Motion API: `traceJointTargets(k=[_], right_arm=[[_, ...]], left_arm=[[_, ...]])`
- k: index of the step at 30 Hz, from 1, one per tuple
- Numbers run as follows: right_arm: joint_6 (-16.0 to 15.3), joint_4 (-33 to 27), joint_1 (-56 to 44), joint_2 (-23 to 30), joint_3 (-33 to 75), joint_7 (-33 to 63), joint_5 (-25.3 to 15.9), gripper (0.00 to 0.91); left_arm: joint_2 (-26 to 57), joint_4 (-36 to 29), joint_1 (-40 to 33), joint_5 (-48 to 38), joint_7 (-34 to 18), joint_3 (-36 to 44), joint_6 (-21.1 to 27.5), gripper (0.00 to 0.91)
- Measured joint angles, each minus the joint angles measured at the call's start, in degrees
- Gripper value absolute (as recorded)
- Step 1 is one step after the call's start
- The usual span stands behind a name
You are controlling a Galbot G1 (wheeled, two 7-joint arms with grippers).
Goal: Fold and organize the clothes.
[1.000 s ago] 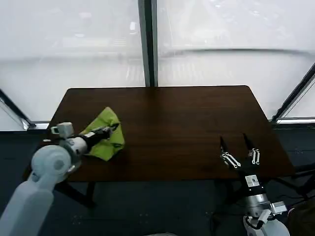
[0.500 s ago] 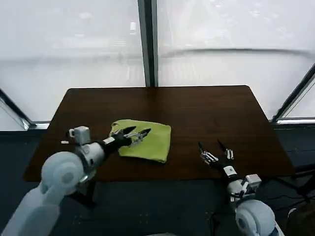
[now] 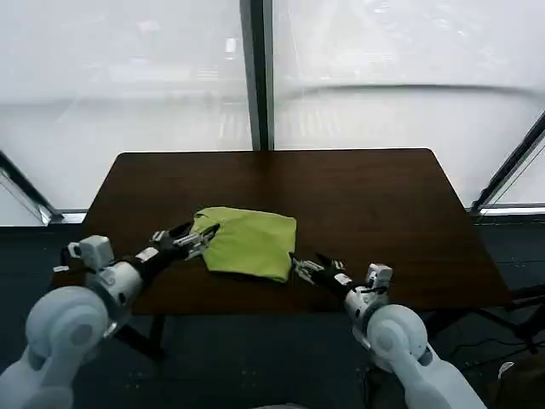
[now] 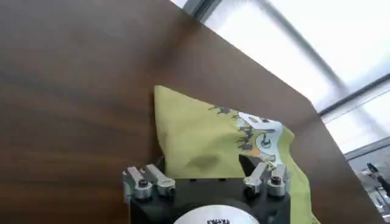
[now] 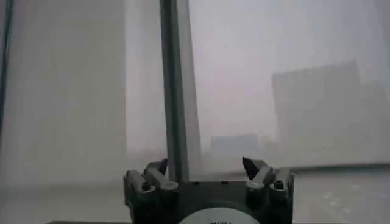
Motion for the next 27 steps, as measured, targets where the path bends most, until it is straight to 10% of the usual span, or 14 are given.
traceJointTargets(k=[11, 17, 27], right_arm=[[-0.24, -5.37, 9.54, 0.23, -7.61, 0.87, 1.3, 0.878], [-0.21, -4.86, 9.51, 0.56, -6.76, 1.14, 1.03, 0.878], [-0.06, 2.71, -4.41, 7.18, 3.22, 1.44, -6.33, 0.878]], left_arm=[[1.35, -12.58, 23.08, -6.89, -6.08, -33.0, -0.13, 0.0], [-2.8, -16.22, 7.35, -0.36, -7.38, -13.84, -0.14, 0.0], [-14.91, -4.73, -20.91, 9.4, -8.29, 27.01, -0.19, 0.0]])
